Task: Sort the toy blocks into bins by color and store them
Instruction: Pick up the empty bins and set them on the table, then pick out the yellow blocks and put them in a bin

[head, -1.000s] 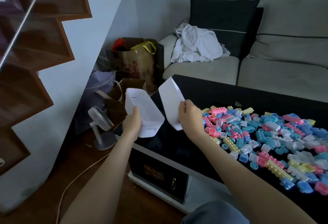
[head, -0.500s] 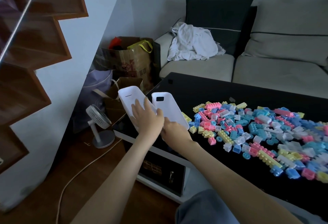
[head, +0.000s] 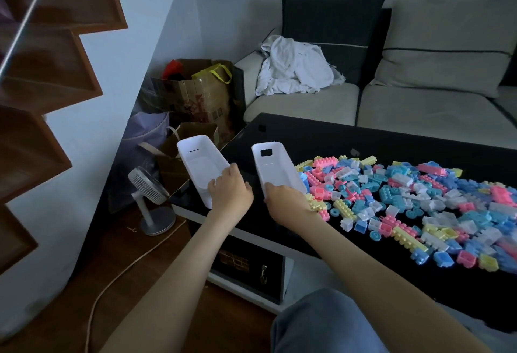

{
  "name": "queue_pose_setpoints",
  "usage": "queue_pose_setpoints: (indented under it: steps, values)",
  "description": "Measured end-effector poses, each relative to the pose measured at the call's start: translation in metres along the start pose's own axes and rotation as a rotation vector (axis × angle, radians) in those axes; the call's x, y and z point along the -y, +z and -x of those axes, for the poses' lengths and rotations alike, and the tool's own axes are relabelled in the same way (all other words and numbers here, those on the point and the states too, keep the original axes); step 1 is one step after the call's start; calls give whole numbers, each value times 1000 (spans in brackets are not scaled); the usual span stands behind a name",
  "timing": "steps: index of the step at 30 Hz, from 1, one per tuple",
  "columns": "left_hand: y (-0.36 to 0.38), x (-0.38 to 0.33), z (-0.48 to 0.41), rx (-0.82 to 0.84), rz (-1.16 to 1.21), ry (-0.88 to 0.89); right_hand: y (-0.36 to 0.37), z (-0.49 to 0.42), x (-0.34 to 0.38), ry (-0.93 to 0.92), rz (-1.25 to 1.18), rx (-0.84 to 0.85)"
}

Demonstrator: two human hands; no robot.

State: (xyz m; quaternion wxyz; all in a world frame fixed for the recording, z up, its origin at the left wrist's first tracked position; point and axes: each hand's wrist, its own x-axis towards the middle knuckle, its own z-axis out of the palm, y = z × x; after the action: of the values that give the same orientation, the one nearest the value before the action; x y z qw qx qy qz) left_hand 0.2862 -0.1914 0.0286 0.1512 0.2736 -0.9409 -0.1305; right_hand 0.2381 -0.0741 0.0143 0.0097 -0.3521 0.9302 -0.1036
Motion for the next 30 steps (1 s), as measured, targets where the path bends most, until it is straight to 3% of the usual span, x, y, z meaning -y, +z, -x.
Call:
queue_pose_setpoints:
  steps: [3,9,16,21,26,30]
  values:
    - [-1,9,-2,-24,-68,3,-3,0,-15,51,23,-27]
    - [-2,14,-3,33,-120,63,1,1,-7,-37,113,-84]
    - [-10,9,-2,61,152,99,-3,-1,28,-154,-314,126]
    - [-4,-17,4,-51,133,228,-20,12,0,-166,-354,8]
    - [19,-81,22,-76,182,487,-32,43,-72,-58,-354,-200]
    - [40,-129,48,37,355,547,-50,75,-148,219,-188,-12]
